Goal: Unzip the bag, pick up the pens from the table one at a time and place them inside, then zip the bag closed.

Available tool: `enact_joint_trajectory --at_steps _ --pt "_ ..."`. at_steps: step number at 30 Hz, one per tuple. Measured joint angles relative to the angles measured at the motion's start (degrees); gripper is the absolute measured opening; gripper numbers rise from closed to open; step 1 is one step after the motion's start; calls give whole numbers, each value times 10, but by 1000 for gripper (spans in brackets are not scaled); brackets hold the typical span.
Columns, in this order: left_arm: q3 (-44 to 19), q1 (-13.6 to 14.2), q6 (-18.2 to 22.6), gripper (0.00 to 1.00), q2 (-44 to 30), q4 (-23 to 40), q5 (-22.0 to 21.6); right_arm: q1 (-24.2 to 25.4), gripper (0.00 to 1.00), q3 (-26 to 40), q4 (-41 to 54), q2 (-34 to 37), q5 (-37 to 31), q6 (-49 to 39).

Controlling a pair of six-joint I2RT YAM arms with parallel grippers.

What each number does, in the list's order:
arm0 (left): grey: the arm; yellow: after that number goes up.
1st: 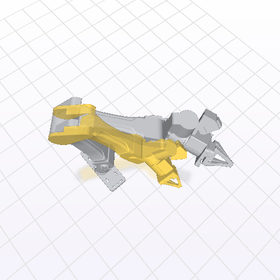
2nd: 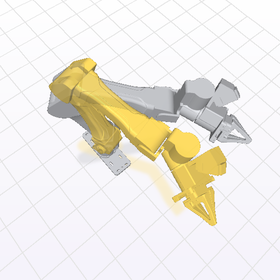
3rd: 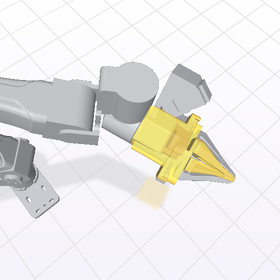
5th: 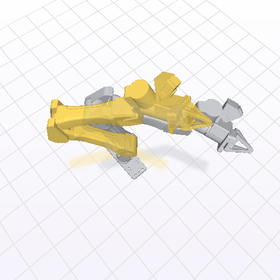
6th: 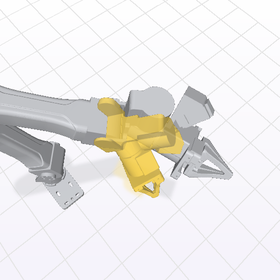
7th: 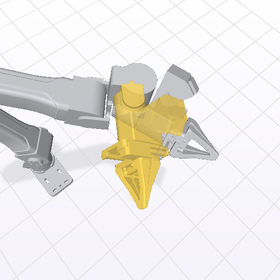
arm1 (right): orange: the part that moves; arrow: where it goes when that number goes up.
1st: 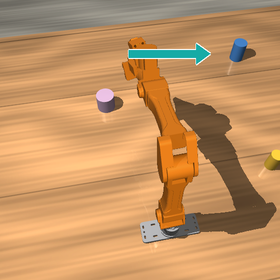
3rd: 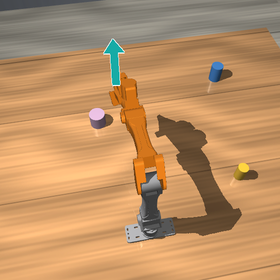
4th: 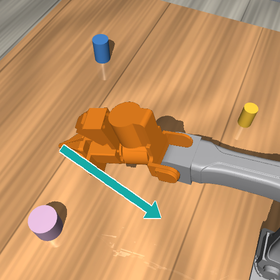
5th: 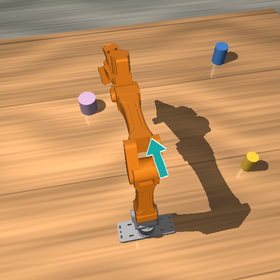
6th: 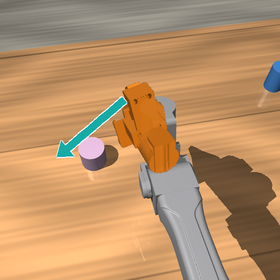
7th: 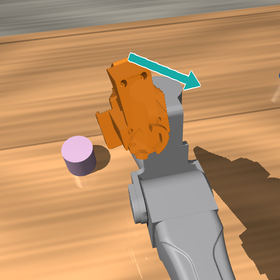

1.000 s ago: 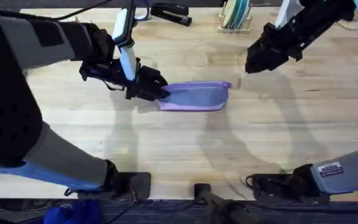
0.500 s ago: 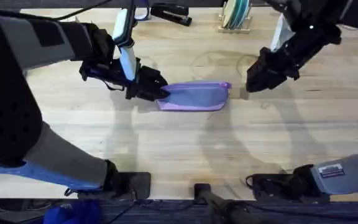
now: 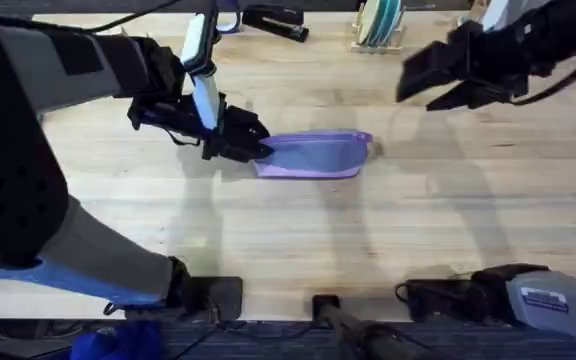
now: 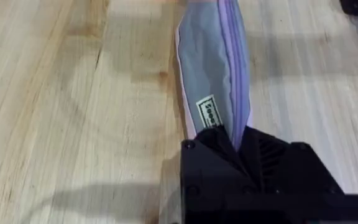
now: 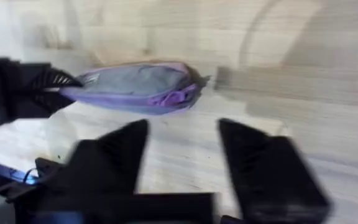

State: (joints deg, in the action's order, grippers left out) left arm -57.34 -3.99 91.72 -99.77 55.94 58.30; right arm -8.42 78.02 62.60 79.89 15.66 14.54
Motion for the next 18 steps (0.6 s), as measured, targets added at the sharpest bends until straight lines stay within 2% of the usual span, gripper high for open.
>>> enact_joint_trajectory --at_steps 2,3,5,12,13,16,18 --pt "0 0 0 43 0 0 0 -13 894 0 0 -12 0 -1" --pt "0 0 0 43 0 0 0 -18 966 0 0 -17 0 -3" --pt "0 0 0 43 0 0 0 -27 993 0 1 -25 0 -4" --pt "0 0 0 61 0 9 0 -30 996 0 3 -27 0 -5" --pt "0 0 2 178 0 13 0 -30 995 0 3 -27 0 -5" --pt "-1 0 0 654 0 41 3 -30 995 0 4 -27 0 -5" --pt "-4 0 0 934 0 66 4 -30 995 0 4 -27 0 -5"
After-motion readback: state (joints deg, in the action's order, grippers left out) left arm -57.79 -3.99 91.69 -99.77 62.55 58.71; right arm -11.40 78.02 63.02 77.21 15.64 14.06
